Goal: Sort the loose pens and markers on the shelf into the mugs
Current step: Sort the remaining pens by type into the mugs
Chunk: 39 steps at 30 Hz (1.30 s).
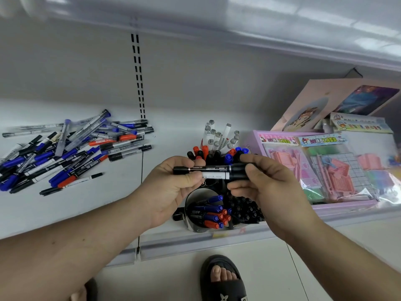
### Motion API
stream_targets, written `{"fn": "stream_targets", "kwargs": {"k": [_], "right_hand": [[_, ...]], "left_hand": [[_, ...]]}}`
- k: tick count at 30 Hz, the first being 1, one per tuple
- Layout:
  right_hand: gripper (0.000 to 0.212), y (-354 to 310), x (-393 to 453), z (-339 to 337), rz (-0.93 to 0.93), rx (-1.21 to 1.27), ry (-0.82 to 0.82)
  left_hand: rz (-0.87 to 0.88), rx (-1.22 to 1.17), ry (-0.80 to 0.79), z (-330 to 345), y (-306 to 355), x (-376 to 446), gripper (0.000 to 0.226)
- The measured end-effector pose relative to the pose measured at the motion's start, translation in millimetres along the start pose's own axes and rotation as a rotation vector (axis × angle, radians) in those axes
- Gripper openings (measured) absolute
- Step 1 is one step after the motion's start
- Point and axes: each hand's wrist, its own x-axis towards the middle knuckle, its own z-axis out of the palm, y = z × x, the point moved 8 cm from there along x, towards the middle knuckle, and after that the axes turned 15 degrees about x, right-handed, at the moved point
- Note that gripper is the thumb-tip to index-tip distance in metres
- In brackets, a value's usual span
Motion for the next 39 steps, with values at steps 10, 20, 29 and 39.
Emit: {"fn": "stream_targets", "kwargs": {"k": [10,20,29,39], "right_hand": [[0.028,-59,2,-42,-0.209,-0.434,0.11],[0.015,-65,14,-56,-0.483,-1.313,0.015],[0.061,34,38,-44,-0.55,-1.498,-0.287],[0.095,83,22,-60,-0.246,-1.64,-0.321]], "left_hand": [[-0.01,0.133,0.005,2,-8,-1,0.042],[-0.059,0.195,0.015,6,-18,4,0.039],[-0.063,0.226,0.016,2,-22,5,0.036],[-0.058,0.238,-0.002,-1,-20,5,0.033]]}}
